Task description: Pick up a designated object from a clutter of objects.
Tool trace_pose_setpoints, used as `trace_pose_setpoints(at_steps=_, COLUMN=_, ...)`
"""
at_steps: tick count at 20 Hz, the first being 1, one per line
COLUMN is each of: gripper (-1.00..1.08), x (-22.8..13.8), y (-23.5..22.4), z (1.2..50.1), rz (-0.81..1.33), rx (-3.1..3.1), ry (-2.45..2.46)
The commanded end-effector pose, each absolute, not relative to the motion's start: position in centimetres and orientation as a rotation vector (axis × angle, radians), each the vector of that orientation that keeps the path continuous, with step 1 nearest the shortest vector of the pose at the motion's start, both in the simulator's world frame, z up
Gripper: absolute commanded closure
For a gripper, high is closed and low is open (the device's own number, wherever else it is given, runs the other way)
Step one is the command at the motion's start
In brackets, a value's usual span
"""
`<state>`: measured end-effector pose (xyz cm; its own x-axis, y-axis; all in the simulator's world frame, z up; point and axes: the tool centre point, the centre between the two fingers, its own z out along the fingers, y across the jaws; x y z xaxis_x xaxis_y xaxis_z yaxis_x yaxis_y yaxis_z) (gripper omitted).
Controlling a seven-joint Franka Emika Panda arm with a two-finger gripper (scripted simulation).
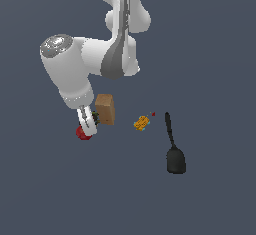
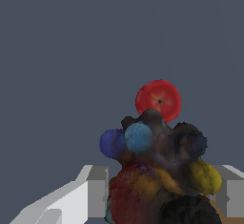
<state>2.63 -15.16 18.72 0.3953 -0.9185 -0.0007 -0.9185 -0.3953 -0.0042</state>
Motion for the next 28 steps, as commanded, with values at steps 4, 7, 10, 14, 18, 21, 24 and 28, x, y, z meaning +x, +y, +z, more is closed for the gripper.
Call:
trace_pose_setpoints(at_steps=4, gripper=1.08, x=0.2, y=-13.7, z=23.1, rz=-0.004, rx=-2.621, ry=1.725)
trace_pose_setpoints(at_steps=7, gripper=1.08, x=-1.1, y=-12.9, z=25.5, rz=-0.004, rx=-2.622, ry=1.726)
trace_pose_setpoints(at_steps=10, gripper=1.08, x=-2.5, y=-12.0, z=27.9, rz=-0.004, rx=-2.623, ry=1.727)
trace_pose_setpoints(at_steps=14, gripper=1.08, x=-4.3, y=-10.8, z=31.5, rz=-0.004, rx=-2.624, ry=1.728)
trace_pose_setpoints(at_steps=18, gripper=1.08, x=-6.1, y=-9.7, z=34.8, rz=-0.004, rx=-2.624, ry=1.729)
trace_pose_setpoints(at_steps=21, gripper=1.08, x=-7.2, y=-9.0, z=37.0, rz=-0.004, rx=-2.625, ry=1.729)
trace_pose_setpoints(at_steps=24, gripper=1.08, x=-8.1, y=-8.3, z=38.9, rz=-0.003, rx=-2.625, ry=1.729)
trace_pose_setpoints(at_steps=28, gripper=1.08, x=-9.0, y=-7.6, z=40.8, rz=-0.002, rx=-2.625, ry=1.729)
